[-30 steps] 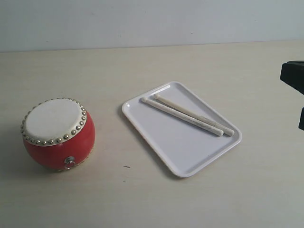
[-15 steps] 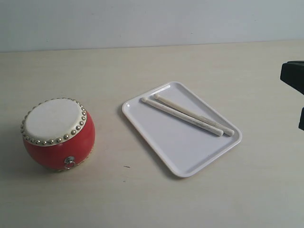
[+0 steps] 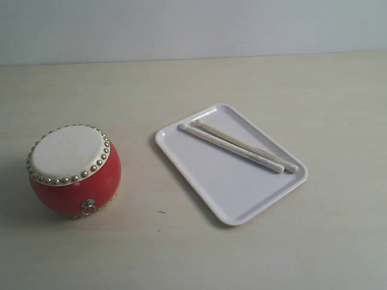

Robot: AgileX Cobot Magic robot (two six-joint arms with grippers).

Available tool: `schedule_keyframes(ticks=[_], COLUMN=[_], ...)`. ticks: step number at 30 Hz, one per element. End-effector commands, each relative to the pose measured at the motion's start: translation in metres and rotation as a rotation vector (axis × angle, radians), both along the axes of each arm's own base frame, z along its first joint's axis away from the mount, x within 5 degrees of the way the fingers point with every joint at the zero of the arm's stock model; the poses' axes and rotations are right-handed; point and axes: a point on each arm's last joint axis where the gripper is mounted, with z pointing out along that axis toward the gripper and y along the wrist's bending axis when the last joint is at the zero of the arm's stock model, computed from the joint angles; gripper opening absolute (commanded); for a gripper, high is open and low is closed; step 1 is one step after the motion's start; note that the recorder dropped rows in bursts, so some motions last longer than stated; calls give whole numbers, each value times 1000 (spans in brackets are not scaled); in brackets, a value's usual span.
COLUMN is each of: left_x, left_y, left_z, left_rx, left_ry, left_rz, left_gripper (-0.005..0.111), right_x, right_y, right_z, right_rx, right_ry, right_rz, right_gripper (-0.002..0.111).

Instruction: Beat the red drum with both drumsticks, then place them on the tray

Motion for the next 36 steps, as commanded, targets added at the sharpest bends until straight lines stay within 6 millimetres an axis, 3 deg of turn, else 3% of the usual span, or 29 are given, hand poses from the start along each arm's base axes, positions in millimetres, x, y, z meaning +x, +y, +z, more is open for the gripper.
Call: schedule_keyframes(ticks=[1,4,7,12,20,36], left_x=[0,0,0,0,0,0], left_y=[0,0,0,0,0,0], left_z=[0,0,0,0,0,0], left_rx=[5,5,5,5,5,5], left_ry=[-8,-8,-8,-8,-8,-8], left_rz=[1,1,1,1,1,1], left_gripper=[0,0,0,0,0,0], right_x=[-20,-33,-39,-38,-39,-41], right_y=[-22,-30,-35,-40,-40,-39], right_z=[7,5,-10,-43,-93,-95], right_rx=[28,25,22,80,126,157], right_ry=[-83,-130,-175,-260,-191,-179], right_rz=[-183,-287,-363,-427,-438,-436], right_gripper=[0,0,0,0,0,0])
